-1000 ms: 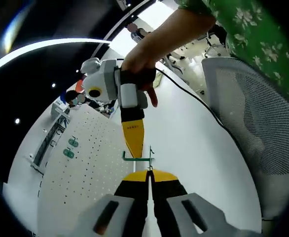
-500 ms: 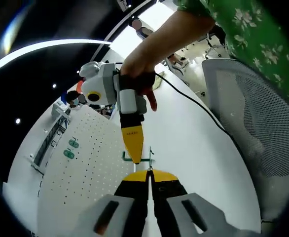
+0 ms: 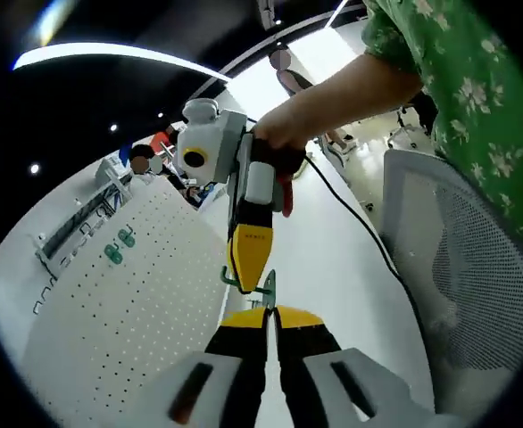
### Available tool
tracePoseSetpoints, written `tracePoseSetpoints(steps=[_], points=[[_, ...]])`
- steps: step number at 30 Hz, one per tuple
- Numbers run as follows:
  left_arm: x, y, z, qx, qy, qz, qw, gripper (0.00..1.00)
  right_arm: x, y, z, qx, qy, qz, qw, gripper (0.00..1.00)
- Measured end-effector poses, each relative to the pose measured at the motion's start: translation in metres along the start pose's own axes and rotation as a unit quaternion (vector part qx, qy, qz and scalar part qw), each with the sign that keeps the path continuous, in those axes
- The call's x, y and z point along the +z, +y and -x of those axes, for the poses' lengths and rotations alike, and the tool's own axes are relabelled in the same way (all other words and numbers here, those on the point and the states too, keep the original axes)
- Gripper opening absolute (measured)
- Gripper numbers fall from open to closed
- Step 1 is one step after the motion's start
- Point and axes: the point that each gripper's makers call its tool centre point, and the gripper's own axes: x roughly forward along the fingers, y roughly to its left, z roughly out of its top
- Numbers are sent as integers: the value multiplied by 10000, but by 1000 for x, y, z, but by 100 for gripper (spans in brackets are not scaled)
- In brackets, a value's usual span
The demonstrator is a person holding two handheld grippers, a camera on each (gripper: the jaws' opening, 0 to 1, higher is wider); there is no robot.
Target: Insert the hook assembly into the mounting plate slot until the hook locks in place.
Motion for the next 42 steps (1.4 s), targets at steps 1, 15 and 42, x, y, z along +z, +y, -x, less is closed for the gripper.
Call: tracePoseSetpoints(steps=[1,15,42], points=[[0,-1,1,-88,-27,143,9999,3,0,1,0,25,5,35,10000,1],[-3,-10,12,-1235,-297,2097,9695,6,-2,16,3,150,123,661,9976,1],[18,-18,30,-3180,-616,4111,8521,7,0,78,5,1025,598,3323,9357,1]])
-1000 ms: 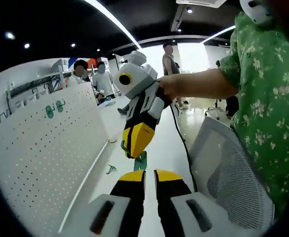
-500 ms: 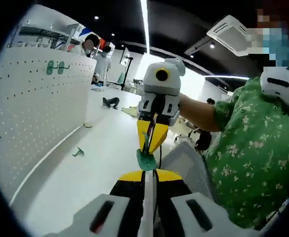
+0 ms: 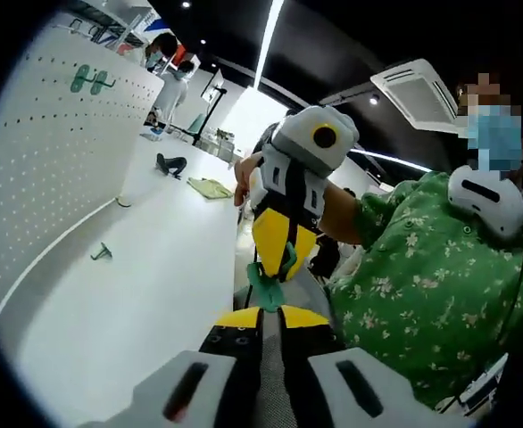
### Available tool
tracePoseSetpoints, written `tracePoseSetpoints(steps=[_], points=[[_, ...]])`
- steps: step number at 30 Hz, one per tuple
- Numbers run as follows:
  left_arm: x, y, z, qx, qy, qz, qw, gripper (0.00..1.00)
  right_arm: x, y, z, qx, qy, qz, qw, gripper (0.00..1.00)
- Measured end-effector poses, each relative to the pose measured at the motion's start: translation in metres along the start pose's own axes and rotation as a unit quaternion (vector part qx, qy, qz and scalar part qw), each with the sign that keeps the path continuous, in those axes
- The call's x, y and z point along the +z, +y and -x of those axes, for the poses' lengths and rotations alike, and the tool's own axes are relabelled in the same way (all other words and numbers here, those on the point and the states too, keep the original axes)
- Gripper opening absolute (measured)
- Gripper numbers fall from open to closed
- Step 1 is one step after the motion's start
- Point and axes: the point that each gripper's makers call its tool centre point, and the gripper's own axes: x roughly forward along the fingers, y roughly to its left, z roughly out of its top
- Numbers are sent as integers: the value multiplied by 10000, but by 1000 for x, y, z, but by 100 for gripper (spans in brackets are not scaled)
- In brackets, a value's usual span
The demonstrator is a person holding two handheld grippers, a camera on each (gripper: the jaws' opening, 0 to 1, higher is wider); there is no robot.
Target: Insert the hook assembly into the mounting plate slot until the hook locks in place.
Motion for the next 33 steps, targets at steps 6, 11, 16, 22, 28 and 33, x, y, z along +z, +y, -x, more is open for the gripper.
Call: tracePoseSetpoints(steps=[6,11,16,22,28,33], points=[[1,-7,-1,-269,5,177,9995,7,7,10,-1,249,2,433,9988,1],[0,-12,-2,-402,98,245,9988,6,11,9,-3,267,-3,666,9974,1],[-2,-15,-2,-467,180,273,9984,6,13,14,-4,364,62,905,9952,1],[-3,-18,-3,-605,235,326,9974,6,16,17,-6,411,96,1212,9917,1],[-4,-23,-5,-763,262,416,9959,6,20,20,-7,447,80,1386,9893,1],[-5,-24,-6,-750,277,310,9963,5,18,21,-6,466,89,1394,9891,1]])
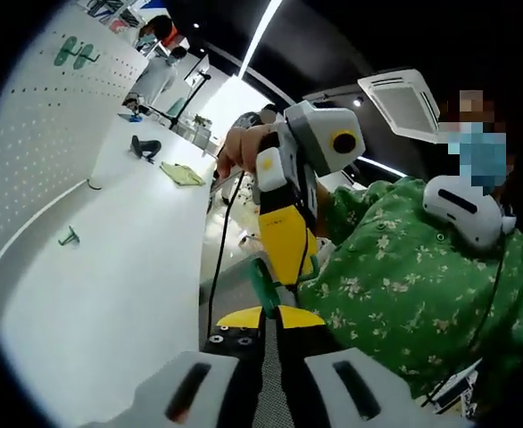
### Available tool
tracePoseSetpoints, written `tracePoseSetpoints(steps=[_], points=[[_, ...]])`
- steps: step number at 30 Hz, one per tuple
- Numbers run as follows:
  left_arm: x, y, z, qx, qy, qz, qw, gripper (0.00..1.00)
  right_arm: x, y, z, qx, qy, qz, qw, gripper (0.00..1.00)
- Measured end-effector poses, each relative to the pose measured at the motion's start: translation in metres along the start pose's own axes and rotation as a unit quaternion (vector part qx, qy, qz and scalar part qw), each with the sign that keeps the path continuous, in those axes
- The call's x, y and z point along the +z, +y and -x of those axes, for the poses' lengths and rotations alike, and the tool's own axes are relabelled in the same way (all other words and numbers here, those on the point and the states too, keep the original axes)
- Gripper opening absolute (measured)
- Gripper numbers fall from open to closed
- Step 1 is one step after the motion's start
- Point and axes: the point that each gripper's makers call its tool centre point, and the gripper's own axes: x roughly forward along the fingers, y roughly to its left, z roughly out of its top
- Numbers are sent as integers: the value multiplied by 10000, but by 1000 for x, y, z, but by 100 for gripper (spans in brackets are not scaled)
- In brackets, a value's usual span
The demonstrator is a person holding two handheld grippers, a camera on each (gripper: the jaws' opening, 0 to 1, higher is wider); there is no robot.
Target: Insert the hook assembly into the mounting plate slot until the hook locks in place.
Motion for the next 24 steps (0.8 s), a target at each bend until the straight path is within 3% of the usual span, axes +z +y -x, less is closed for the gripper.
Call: tracePoseSetpoints(steps=[15,24], points=[[9,5,5,96,-450,76,9989,2,0,-5,1,-284,13,230,9993,3],[28,17,13,596,-1161,37,9914,2,-6,-24,16,-865,33,31,9962,10]])
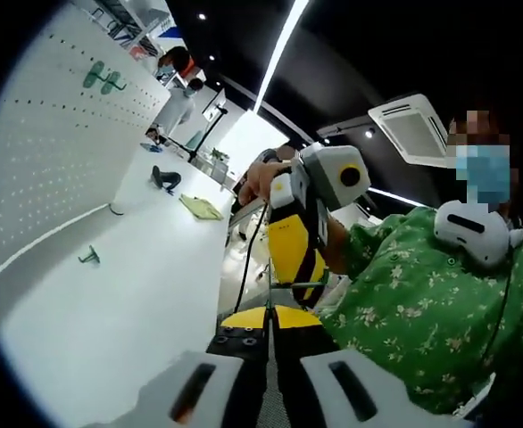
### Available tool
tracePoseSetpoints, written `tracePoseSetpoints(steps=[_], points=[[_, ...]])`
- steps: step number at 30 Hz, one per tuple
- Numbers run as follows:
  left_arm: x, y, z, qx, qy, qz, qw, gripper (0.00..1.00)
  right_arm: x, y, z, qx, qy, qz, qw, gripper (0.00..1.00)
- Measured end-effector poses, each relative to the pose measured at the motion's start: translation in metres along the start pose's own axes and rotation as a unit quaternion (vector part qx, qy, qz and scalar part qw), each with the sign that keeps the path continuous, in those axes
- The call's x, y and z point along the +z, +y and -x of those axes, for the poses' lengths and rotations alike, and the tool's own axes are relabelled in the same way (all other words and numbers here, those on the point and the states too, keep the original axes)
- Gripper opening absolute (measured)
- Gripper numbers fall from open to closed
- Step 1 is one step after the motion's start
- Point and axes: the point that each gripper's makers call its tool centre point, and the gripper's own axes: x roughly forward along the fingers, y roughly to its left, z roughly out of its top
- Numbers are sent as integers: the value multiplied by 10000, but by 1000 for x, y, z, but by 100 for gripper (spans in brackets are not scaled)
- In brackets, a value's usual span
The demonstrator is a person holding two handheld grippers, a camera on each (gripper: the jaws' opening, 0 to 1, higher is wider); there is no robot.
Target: Insert the hook assembly into the mounting plate slot until the hook locks in place.
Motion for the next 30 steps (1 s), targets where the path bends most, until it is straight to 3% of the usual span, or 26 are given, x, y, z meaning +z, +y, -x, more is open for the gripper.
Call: tracePoseSetpoints(steps=[3,5,9,12,17,19,22,25,26,30], points=[[10,6,0,305,-220,-109,9992,2,-5,-11,7,-284,36,-174,9994,10],[20,12,1,563,-493,-146,9971,2,-8,-25,13,-657,28,-262,9975,10],[36,21,3,1110,-830,-463,9893,2,-17,-44,22,-1202,112,-554,9911,10],[51,24,3,1516,-1139,-828,9784,2,-24,-48,28,-1420,203,-701,9872,10],[62,30,3,2028,-1319,-1235,9624,2,-32,-55,36,-1777,316,-940,9791,11],[69,36,5,2316,-1469,-1346,9522,2,-32,-57,40,-1895,258,-1055,9759,11],[71,37,3,2403,-1466,-1464,9483,2,-36,-62,45,-2134,303,-1206,9690,11],[76,44,7,2781,-1513,-1709,9330,2,-34,-64,50,-2291,164,-1402,9631,11],[76,43,6,2783,-1533,-1676,9332,2,-33,-64,50,-2310,129,-1417,9625,11],[82,47,11,2994,-1713,-1723,9227,2,-33,-67,54,-2496,28,-1529,9562,11]])
